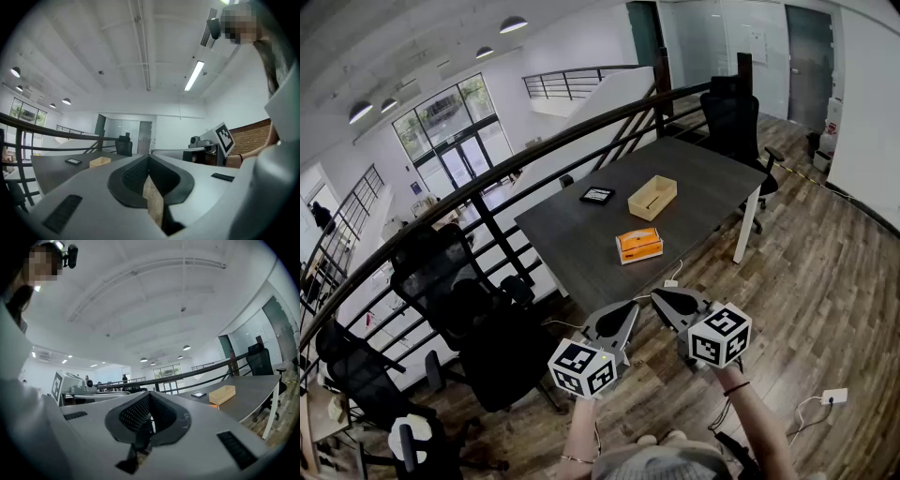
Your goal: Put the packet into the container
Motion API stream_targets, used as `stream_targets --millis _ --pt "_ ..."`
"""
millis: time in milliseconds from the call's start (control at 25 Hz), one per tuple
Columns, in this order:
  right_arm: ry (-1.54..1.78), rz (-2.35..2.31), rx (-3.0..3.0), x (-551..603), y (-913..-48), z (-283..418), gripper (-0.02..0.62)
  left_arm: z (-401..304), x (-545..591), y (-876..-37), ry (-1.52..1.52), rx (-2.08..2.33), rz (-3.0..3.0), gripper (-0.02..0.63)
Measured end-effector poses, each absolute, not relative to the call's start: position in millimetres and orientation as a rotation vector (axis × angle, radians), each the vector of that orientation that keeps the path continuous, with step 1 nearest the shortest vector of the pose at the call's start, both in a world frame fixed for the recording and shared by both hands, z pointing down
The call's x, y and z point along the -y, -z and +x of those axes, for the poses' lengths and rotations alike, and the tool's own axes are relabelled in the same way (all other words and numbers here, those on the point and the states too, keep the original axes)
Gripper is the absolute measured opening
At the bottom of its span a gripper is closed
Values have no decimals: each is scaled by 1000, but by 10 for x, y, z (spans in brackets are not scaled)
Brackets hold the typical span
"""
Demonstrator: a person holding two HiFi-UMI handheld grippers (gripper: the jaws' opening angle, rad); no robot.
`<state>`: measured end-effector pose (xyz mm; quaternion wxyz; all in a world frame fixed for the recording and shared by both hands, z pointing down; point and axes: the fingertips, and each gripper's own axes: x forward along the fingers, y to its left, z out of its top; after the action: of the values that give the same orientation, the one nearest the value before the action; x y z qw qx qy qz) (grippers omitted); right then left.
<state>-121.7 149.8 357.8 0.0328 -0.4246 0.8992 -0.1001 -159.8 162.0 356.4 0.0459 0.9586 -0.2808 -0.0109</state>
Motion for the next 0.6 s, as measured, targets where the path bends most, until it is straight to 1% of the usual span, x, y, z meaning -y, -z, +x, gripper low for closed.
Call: stream_targets --millis 600 --pt "281 -1301 -2784 -1583 -3574 -1078 9 -1435 -1661 -3552 26 856 2923 8"
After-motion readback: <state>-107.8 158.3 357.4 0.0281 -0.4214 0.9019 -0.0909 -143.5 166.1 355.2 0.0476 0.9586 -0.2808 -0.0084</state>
